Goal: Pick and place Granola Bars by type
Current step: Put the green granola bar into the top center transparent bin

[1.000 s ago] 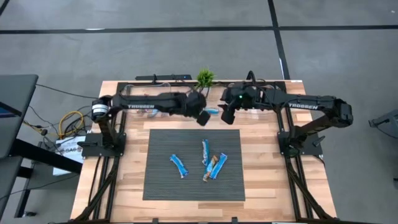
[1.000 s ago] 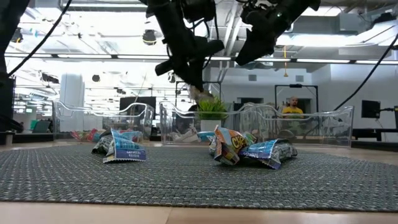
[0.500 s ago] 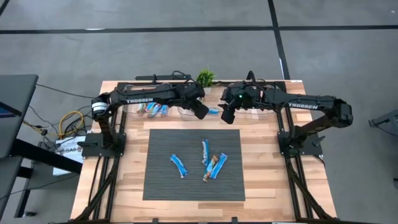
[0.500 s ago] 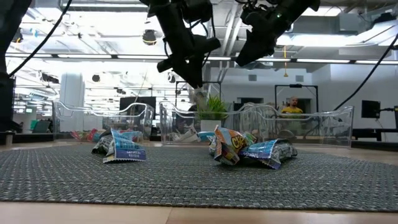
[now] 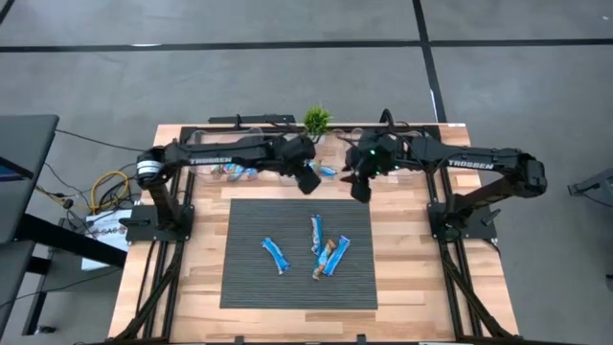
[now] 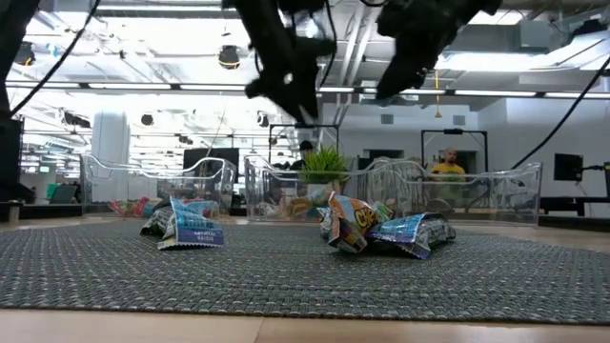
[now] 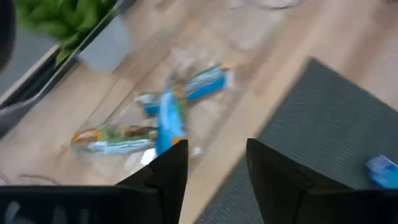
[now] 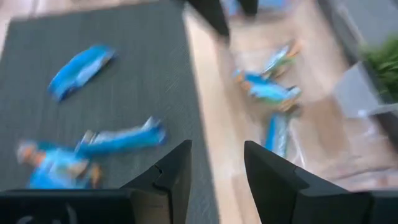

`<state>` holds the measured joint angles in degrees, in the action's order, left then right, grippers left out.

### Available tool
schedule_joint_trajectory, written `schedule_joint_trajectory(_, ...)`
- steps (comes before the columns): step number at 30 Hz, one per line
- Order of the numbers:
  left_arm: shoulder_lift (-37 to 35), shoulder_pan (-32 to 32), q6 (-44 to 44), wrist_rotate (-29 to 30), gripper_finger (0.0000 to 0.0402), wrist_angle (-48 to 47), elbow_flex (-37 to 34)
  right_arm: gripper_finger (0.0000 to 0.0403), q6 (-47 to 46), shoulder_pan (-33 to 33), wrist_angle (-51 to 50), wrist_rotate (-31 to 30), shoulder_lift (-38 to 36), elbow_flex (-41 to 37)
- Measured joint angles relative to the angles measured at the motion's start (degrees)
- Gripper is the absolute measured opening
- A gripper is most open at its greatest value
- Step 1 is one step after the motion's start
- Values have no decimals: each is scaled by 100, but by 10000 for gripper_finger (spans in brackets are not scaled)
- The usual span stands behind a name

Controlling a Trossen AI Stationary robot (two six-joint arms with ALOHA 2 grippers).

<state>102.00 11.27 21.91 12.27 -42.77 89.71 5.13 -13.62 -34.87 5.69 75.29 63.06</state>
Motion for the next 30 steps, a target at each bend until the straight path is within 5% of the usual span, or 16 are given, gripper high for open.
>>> schedule_joint_trajectory(6, -716, -393, -439, 9, 117, 238, -338, 136, -162, 472, 350, 60, -939, -799)
schedule_joint_trajectory(14, -2072, -852, -216, -624, 79, 1876, -2387, 136, -818, 1446, 1043, 149, -1842, -2156)
schedule_joint_trajectory(20, -2403, -1362, 301, -749, 75, 2017, -3070, 136, -823, 1996, 1148, 419, -1267, -2237)
schedule_joint_trajectory(25, -2406, -1780, 749, -656, 74, 2050, -3271, 136, -942, 2035, 1598, 1060, -468, -2235)
schedule_joint_trajectory(30, -2404, -2151, 1177, -349, 74, 2010, -3378, 136, -972, 2006, 2302, 1073, 267, -2235)
